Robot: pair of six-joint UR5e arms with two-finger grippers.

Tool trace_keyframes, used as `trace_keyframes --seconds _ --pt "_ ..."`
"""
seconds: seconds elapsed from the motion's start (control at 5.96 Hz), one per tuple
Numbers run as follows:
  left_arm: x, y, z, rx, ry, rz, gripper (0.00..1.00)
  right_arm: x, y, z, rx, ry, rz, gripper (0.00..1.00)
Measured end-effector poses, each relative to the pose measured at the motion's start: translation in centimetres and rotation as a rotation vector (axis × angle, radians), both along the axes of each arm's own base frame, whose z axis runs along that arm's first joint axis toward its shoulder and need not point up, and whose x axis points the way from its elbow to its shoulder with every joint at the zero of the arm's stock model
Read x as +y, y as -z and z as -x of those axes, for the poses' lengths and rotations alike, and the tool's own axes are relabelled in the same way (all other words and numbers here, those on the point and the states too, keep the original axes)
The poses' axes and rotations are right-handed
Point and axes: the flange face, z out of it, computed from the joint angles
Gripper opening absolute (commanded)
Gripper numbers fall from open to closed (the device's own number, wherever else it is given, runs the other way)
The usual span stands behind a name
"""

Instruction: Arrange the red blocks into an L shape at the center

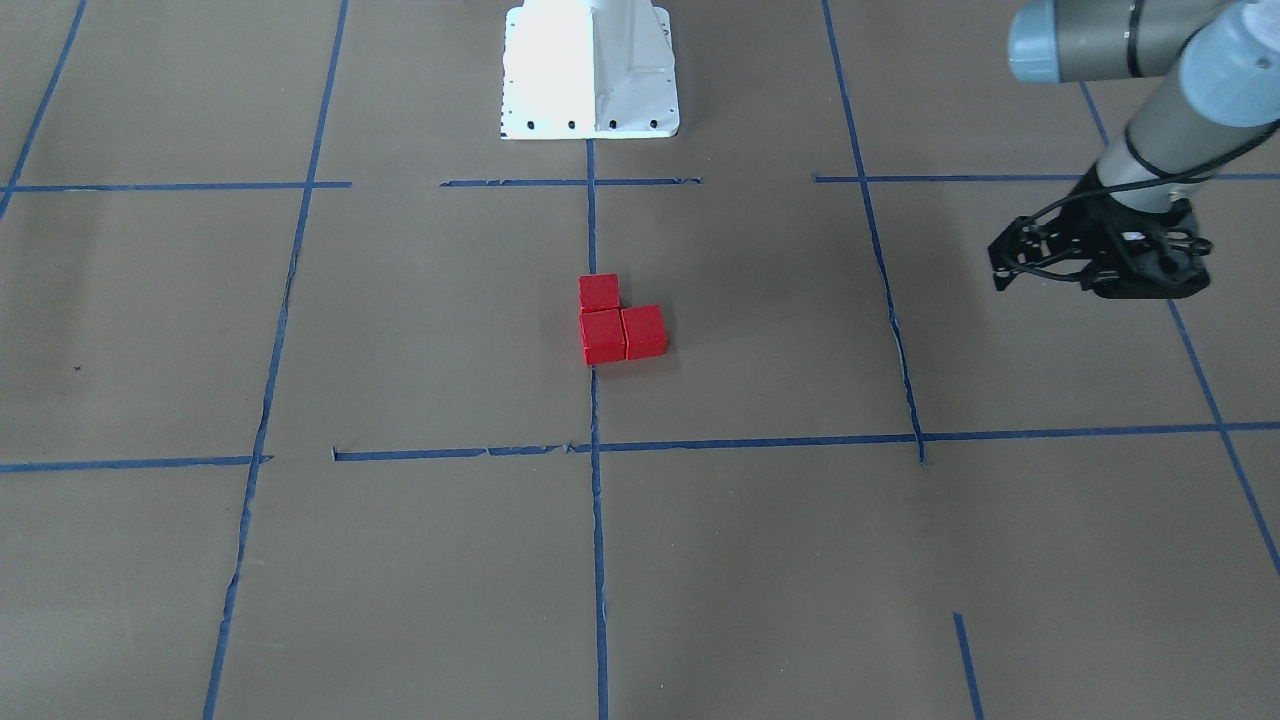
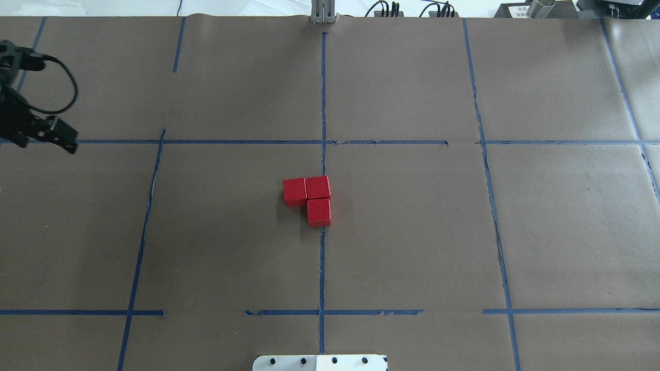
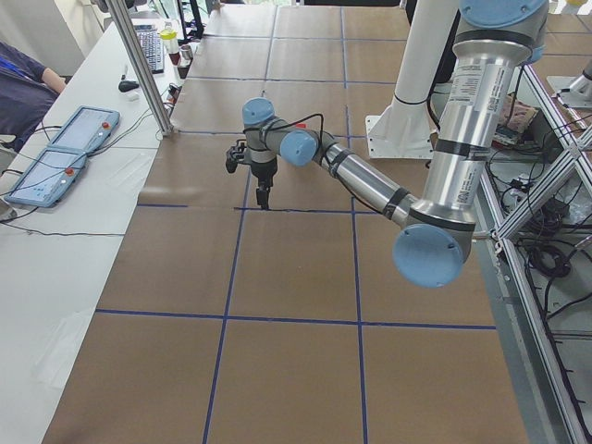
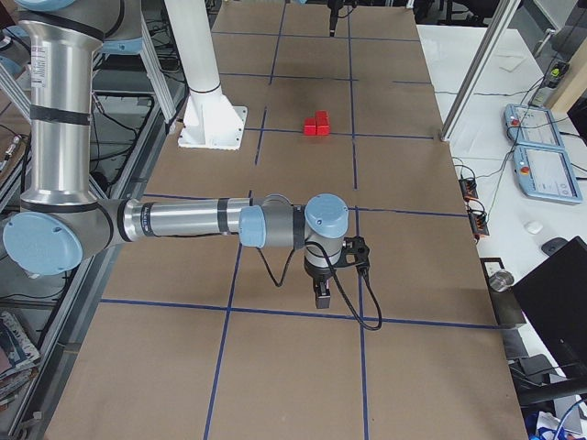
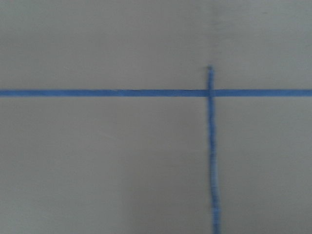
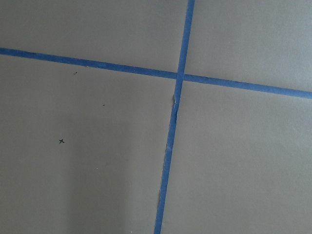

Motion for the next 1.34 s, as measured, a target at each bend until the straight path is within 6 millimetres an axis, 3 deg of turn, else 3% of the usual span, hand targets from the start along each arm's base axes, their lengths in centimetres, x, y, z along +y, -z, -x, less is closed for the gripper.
trace_keyframes --seconds 0.34,0.5,0.67,0.84,1.01,1.34 --pt "3.2 -9.1 11.7 -0.027 -0.074 -0.045 1.0 0.0 0.0 0.0 0.0 0.0 0.0 1.0" --pt "6.2 -13.4 16.1 0.006 -0.079 -0.021 1.0 0.1 0.0 0.0 0.0 0.0 0.0 1.0" --pt "8.8 -16.9 19.2 0.036 -0.06 0.008 1.0 0.0 0.0 0.0 0.0 0.0 0.0 1.0" --pt "10.2 -19.1 21.2 0.047 -0.027 0.036 1.0 0.0 0.0 0.0 0.0 0.0 0.0 1.0" --pt "10.6 -20.4 21.8 0.049 0.002 0.071 1.0 0.1 -0.1 0.0 0.0 0.0 0.001 1.0" --pt "10.2 -20.8 22.0 0.046 0.053 0.104 1.0 0.1 -0.1 0.0 0.0 0.0 0.003 1.0"
